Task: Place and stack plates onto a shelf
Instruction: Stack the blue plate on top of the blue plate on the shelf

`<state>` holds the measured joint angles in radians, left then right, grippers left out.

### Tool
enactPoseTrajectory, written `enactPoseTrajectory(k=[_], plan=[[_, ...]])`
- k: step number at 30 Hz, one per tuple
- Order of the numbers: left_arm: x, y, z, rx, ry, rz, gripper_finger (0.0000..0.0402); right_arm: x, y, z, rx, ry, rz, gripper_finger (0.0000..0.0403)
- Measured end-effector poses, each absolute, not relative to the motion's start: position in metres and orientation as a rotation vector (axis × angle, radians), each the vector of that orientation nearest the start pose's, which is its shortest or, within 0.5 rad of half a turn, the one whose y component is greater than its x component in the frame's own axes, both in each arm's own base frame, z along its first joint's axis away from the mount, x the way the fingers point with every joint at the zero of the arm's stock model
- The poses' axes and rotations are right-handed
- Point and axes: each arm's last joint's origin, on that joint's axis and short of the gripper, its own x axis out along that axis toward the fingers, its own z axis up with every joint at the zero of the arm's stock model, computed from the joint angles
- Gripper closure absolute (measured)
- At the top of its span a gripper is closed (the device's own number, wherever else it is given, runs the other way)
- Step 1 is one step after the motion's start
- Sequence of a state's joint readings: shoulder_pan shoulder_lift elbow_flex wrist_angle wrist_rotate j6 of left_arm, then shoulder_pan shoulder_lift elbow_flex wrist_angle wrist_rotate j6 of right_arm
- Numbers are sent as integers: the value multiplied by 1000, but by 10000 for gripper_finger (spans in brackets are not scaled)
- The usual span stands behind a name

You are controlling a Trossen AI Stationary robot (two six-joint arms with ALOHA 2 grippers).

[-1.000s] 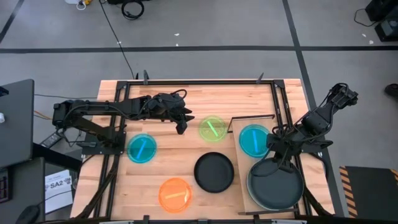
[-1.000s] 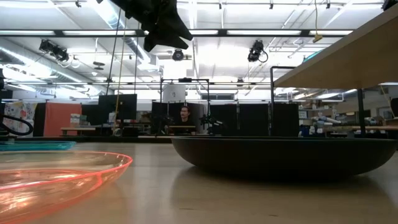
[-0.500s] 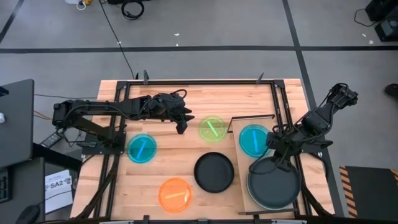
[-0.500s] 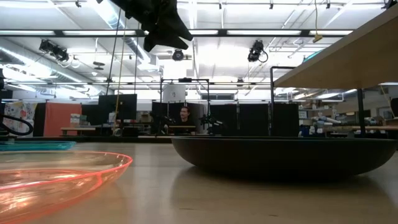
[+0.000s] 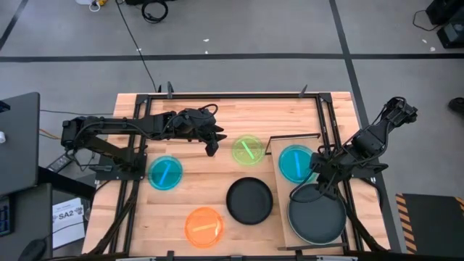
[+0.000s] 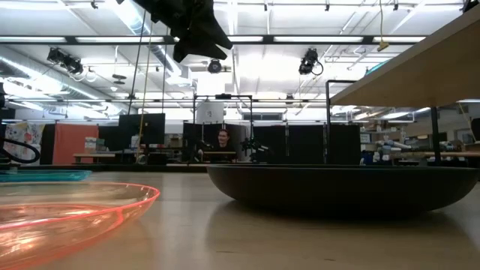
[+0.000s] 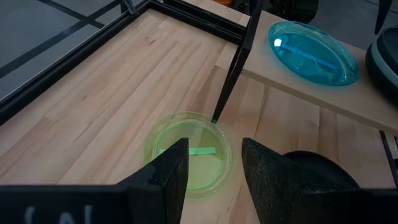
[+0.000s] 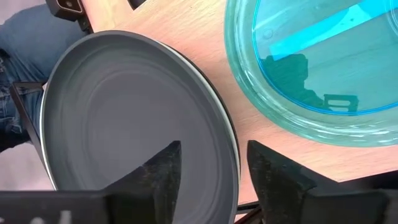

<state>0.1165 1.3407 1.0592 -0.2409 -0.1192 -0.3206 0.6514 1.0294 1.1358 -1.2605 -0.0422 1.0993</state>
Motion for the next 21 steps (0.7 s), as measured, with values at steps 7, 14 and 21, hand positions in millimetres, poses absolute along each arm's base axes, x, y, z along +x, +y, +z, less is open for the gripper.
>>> enactPoseTrajectory(k=[7, 14, 21], plan=[[293, 38, 302, -309, 482, 312, 246, 126, 98, 327, 552, 1294, -32, 190], [293, 38, 302, -309, 483, 312, 246, 129, 95, 328, 554, 1265, -67, 192], [291, 44, 300, -313, 499, 334, 246, 139, 81, 350, 516, 1074, -123, 190]])
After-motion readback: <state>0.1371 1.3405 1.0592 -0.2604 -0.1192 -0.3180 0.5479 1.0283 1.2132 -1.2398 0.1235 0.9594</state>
